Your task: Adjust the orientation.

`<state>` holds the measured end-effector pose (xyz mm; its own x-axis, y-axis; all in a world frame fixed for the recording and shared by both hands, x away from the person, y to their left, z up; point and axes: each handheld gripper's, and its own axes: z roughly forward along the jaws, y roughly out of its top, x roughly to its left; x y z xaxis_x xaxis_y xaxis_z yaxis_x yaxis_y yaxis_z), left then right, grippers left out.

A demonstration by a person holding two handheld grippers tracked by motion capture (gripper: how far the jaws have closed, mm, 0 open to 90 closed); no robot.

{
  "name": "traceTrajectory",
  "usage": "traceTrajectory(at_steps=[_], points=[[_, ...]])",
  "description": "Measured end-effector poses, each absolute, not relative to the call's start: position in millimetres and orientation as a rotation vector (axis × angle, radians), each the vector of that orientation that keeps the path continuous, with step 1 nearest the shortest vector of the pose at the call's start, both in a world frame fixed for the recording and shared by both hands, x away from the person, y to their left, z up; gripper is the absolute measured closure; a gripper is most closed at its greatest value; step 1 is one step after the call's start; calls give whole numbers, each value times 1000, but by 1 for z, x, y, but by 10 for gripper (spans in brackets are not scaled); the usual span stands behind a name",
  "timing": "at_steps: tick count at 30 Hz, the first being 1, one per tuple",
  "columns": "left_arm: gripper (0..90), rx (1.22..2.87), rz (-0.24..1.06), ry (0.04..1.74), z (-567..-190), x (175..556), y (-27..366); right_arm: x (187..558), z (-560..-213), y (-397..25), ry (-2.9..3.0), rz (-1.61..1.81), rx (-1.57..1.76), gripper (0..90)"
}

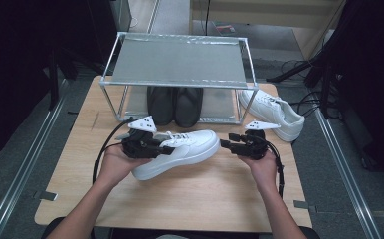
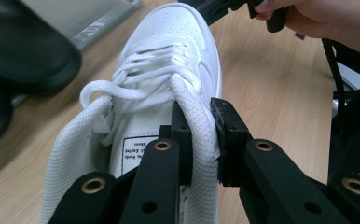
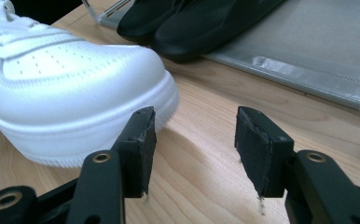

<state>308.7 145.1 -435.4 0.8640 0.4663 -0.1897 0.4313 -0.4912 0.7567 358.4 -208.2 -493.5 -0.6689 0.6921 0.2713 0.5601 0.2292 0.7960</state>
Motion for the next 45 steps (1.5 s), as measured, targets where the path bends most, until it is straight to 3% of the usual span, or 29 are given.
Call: traceTrajectory(at_steps=[11, 15, 34, 45], points=[[808, 2207, -112, 632, -473, 310, 119, 346, -494, -219, 2326, 1414, 1231, 493], [802, 2267, -99, 603, -480, 305, 108, 344, -494, -220, 2321, 1411, 1237, 493], [635, 2186, -151, 613, -454, 313, 139, 331, -492, -213, 2342, 1404, 1213, 512], [589, 2159, -51, 637, -434, 320, 171, 317, -489, -201, 2375, 1426, 1171, 570]])
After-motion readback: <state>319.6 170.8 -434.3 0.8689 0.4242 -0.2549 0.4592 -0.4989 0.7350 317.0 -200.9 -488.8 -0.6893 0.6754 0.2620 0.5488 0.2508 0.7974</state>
